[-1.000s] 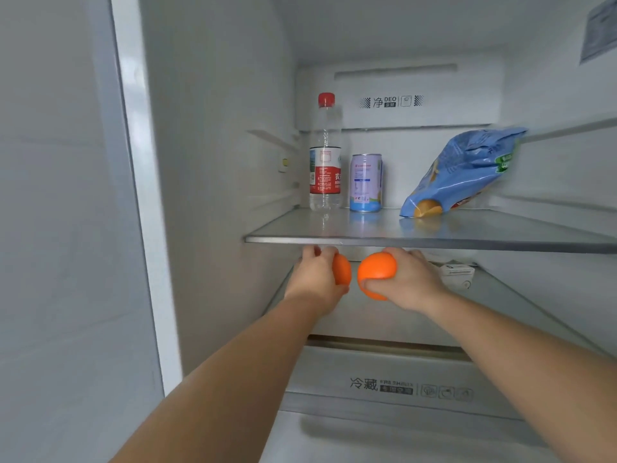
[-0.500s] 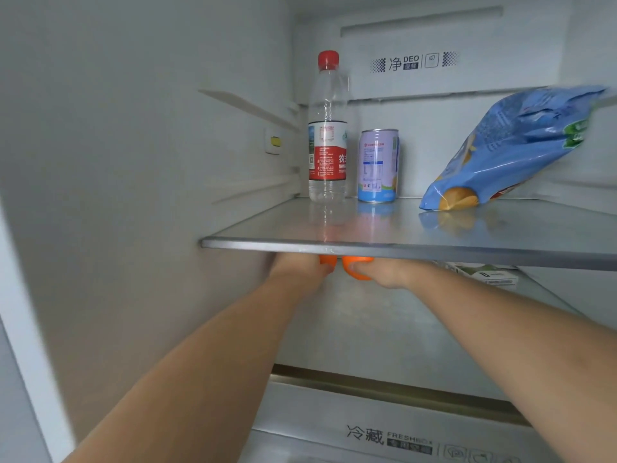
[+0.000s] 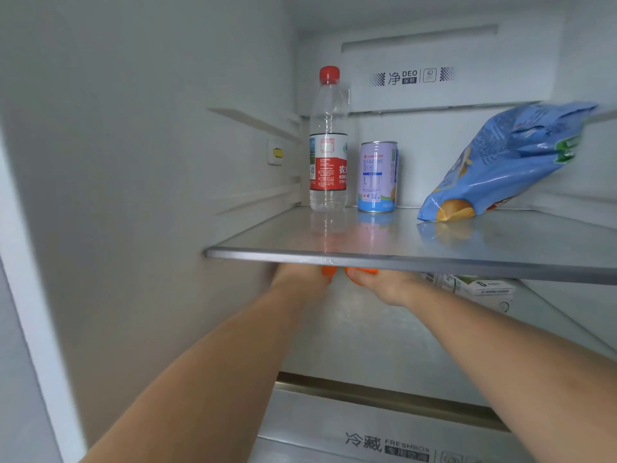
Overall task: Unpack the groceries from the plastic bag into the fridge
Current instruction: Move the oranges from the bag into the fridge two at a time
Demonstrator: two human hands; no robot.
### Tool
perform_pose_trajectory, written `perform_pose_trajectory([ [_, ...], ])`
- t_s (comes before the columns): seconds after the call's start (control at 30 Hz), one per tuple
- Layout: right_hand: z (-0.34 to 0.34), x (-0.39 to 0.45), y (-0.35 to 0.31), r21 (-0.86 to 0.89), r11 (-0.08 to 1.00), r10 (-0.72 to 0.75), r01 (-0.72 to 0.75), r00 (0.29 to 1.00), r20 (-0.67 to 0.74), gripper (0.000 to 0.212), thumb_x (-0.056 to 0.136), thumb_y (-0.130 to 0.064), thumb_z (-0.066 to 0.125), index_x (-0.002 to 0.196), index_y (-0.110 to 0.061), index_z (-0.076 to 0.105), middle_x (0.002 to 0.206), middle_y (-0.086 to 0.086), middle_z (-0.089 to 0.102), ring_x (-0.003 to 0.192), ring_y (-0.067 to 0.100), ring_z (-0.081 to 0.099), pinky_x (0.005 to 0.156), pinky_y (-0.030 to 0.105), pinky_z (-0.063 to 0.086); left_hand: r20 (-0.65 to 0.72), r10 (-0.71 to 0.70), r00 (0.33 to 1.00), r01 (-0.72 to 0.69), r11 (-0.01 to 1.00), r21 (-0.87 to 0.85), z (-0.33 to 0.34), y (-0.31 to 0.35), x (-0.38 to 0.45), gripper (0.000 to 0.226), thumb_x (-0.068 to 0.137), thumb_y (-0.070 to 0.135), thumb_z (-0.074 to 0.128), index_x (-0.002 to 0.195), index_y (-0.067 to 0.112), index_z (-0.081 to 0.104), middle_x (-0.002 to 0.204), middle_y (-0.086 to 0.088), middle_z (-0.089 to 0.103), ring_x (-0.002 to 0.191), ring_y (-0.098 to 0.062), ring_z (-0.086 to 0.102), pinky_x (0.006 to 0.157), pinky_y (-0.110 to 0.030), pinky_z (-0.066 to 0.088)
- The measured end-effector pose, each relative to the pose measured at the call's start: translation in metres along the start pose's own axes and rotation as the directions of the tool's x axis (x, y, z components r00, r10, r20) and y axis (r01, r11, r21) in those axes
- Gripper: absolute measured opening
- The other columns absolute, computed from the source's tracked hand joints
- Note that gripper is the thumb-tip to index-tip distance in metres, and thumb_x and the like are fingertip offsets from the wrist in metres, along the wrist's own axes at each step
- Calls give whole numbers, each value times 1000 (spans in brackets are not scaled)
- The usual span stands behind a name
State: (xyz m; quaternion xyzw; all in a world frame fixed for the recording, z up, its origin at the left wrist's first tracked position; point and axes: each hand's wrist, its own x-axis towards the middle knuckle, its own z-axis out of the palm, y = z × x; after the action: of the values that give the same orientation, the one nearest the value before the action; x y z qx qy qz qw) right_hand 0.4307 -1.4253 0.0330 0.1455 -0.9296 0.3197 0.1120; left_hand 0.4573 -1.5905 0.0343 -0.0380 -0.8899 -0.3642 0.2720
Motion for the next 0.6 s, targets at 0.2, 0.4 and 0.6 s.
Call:
perform_pose_trajectory([
  [0.2, -16, -23, -12, -45, 998, -45, 45, 999, -11, 50, 79, -49, 69, 122, -27, 58, 120, 0, 63, 108, 21, 59, 93, 34, 47, 85, -17, 996, 6, 992, 130, -14, 12, -15, 25, 80, 40, 48, 96, 25, 61, 104, 2, 67, 104, -19, 62, 92, -34, 50],
  [0.4, -31, -69, -26, -79, 994, 69, -71, 997, -35, 69, 77, -41, 73, 136, -19, 46, 132, 6, 54, 120, 25, 53, 90, 28, 42, 224, -98, 970, 32, 959, 281, -37, 40, -53, 54, 63, 33, 51, 115, 21, 59, 118, -6, 61, 111, -27, 58, 94, -41, 52],
  [0.6, -43, -142, -50, -170, 977, 117, -125, 992, -54, 69, 83, -41, 65, 141, -16, 37, 139, 9, 46, 126, 26, 47, 93, 31, 41, 309, -50, 950, -44, 956, 291, -69, 63, -114, 61, 79, 35, 64, 134, 17, 45, 130, -12, 50, 122, -33, 48, 101, -42, 45],
])
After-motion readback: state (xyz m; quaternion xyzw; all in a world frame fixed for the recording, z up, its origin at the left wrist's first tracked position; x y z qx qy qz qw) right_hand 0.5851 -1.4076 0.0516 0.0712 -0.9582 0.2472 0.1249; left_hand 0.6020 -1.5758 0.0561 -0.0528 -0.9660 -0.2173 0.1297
